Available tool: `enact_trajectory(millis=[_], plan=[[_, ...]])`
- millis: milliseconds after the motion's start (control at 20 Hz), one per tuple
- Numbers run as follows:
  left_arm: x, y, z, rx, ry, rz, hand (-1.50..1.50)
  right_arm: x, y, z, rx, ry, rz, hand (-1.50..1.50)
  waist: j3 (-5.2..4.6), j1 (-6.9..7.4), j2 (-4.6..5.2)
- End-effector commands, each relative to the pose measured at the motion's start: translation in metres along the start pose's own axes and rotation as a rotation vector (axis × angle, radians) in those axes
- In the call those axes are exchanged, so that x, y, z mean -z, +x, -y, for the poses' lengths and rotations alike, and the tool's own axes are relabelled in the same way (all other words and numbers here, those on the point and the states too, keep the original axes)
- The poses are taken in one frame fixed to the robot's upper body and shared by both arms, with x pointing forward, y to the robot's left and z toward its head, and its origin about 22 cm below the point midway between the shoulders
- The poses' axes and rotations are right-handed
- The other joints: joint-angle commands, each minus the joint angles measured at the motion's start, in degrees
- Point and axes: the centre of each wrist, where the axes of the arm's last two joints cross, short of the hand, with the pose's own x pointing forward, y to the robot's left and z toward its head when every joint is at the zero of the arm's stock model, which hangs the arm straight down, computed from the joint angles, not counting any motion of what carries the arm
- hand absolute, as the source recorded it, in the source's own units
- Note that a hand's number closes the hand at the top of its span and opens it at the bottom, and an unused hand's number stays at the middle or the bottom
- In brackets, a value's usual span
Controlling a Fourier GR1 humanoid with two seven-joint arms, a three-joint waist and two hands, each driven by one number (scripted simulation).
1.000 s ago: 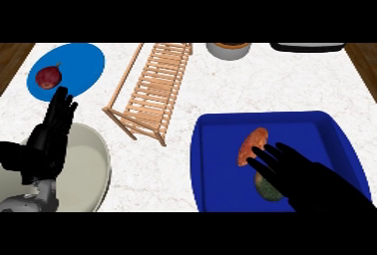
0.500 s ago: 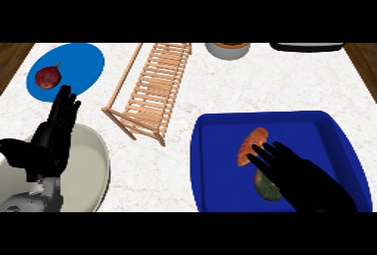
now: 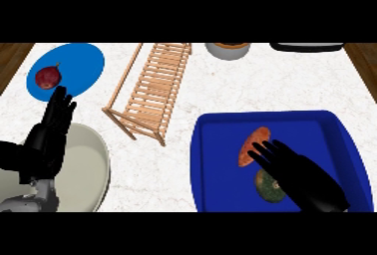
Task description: Pick the squash from the tray and place it in the tiered shelf
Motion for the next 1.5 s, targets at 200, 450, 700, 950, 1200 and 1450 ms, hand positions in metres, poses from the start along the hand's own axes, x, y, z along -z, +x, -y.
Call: enact_trajectory(millis=[200, 450, 700, 950, 1200, 1450], plan=[[-0.006, -0.004, 0.001, 0.014, 0.01, -0.017, 0.0, 0.017, -0.021, -0.021, 0.034, -0.018, 0.03, -1.5, 0.03, 0.08, 0.02], [-0.02, 0.003, 0.007, -0.007, -0.003, 0.0, 0.0, 0.02, -0.009, -0.031, 0.036, -0.02, 0.039, -1.5, 0.03, 0.14, -0.03], [0.008, 0.006, 0.002, -0.004, 0.003, 0.015, 0.0, 0.033, -0.007, -0.042, 0.032, 0.037, 0.03, -1.5, 0.02, -0.05, 0.03], [-0.004, 0.007, -0.003, -0.013, -0.001, 0.004, 0.0, 0.045, -0.007, -0.064, -0.009, 0.087, 0.055, 1.5, 0.04, 0.4, 0.06], [0.009, -0.008, 0.012, 0.001, -0.005, -0.003, 0.0, 0.048, -0.015, -0.061, -0.122, -0.034, 0.114, 1.5, 0.03, -0.07, 0.14], [-0.004, 0.011, 0.012, -0.013, -0.017, 0.015, 0.0, 0.064, -0.022, -0.025, -0.162, -0.033, 0.293, 1.5, 0.06, 1.57, 0.12]])
